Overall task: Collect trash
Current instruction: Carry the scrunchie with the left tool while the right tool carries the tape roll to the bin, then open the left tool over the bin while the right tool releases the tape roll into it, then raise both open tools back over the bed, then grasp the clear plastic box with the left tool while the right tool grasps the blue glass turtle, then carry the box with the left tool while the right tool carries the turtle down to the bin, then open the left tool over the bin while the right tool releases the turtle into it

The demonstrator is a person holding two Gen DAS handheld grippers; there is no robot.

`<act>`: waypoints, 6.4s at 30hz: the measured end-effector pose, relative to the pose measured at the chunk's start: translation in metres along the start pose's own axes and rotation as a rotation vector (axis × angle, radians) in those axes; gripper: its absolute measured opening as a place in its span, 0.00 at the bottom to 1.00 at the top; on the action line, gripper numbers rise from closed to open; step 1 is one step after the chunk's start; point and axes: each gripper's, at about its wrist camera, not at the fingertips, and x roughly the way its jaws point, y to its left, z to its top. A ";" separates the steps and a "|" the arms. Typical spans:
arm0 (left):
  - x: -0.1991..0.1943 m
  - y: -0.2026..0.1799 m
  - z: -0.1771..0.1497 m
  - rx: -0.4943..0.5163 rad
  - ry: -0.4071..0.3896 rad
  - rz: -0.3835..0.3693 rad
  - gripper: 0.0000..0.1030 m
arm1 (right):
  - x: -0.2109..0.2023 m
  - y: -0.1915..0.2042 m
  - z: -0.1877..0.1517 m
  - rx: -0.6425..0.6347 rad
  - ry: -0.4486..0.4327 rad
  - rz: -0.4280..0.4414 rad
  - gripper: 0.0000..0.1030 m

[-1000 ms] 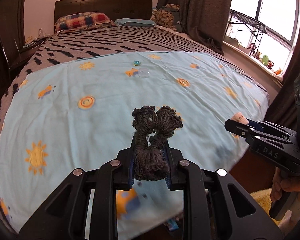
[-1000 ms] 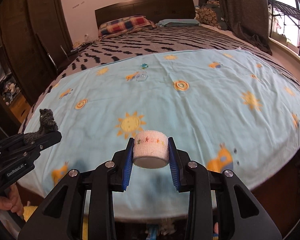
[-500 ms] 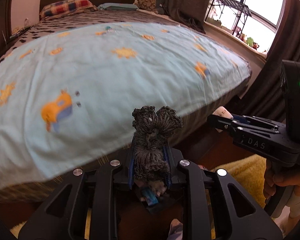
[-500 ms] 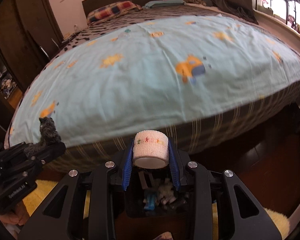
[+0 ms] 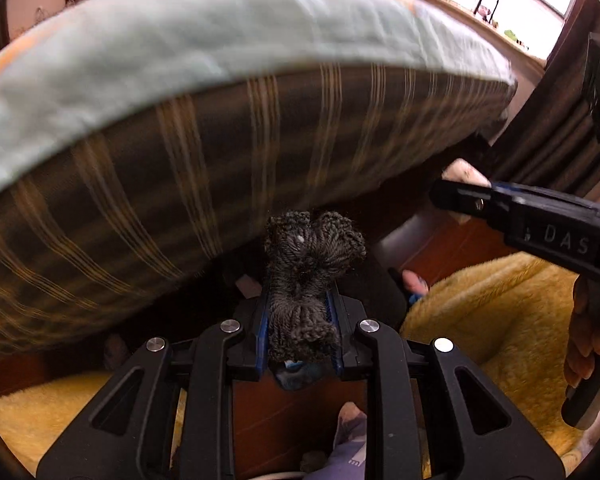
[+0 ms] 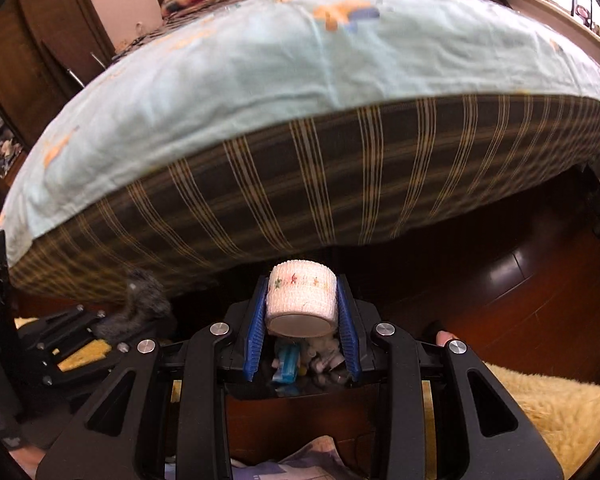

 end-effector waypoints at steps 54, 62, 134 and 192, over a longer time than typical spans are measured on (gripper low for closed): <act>-0.114 0.080 0.121 -0.055 -0.254 0.163 0.83 | -0.057 0.037 0.159 -0.044 -0.224 0.025 0.81; -0.089 0.115 0.191 -0.061 -0.251 0.185 0.83 | -0.013 0.046 0.221 -0.047 -0.212 0.010 0.81; -0.009 0.180 0.332 -0.084 -0.198 0.141 0.31 | 0.094 0.129 0.385 -0.197 -0.183 -0.041 0.29; 0.068 -0.002 0.004 -0.026 0.154 -0.019 0.35 | 0.075 0.001 0.015 0.049 0.131 -0.019 0.30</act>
